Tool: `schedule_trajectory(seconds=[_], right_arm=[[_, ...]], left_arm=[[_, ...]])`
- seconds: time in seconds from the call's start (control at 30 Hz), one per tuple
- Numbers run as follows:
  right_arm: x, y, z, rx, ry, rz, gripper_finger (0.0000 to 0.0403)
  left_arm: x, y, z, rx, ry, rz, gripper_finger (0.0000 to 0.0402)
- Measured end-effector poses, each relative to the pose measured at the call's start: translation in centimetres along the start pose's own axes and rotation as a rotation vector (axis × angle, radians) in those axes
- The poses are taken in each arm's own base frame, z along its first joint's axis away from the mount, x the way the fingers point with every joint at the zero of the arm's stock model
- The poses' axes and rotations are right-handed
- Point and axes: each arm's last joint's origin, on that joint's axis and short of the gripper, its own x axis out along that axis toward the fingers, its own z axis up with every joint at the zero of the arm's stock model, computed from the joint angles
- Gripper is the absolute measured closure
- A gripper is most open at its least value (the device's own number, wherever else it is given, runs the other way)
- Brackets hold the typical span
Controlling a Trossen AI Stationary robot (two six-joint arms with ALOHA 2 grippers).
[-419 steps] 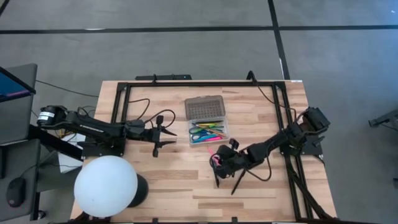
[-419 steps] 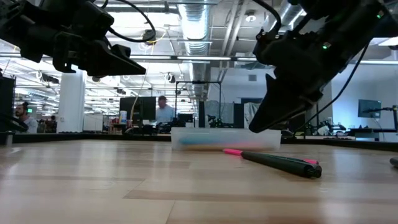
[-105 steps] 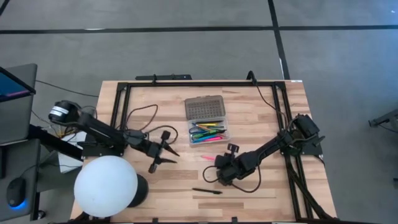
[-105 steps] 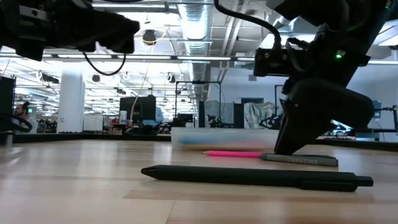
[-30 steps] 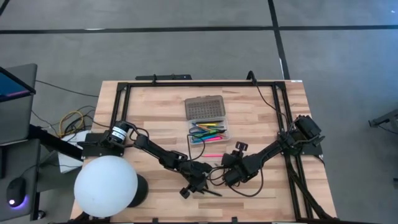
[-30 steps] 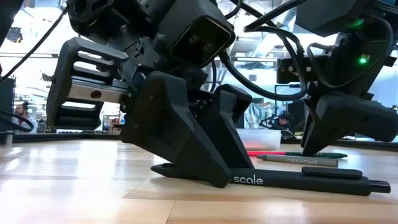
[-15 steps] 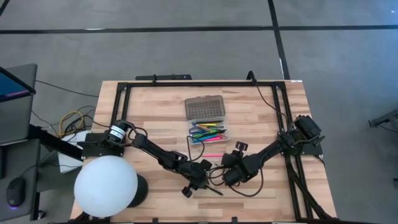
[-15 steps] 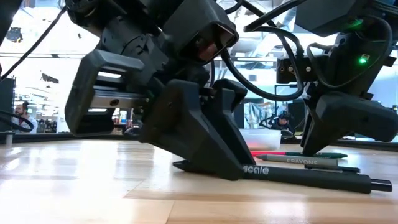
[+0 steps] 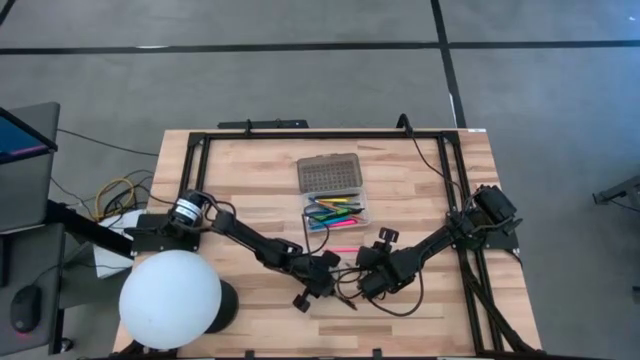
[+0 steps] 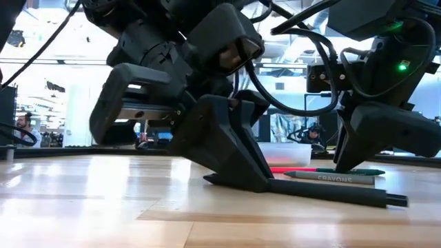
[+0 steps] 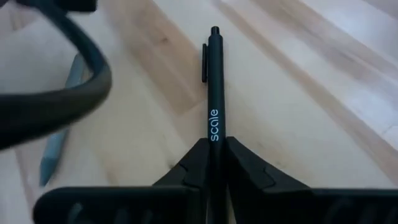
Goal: Pick & place school supplies into a supply box
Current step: Put the black pen into the supply box
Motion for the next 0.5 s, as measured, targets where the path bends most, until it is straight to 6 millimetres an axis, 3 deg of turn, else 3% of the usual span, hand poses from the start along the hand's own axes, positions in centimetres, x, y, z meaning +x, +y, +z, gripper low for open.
schedule_trajectory(seconds=[0.2, 0.5], right_arm=[[-0.01, 0.01, 0.0, 0.0, 0.0, 0.001, 0.0313], [-0.01, 0.03, 0.01, 0.01, -0.001, 0.003, 0.0313]], left_arm=[[-0.2, 0.7, -0.42, -0.063, 0.035, 0.004, 0.0354], [-0.26, 0.79, -0.44, -0.049, 0.032, -0.014, 0.0376]])
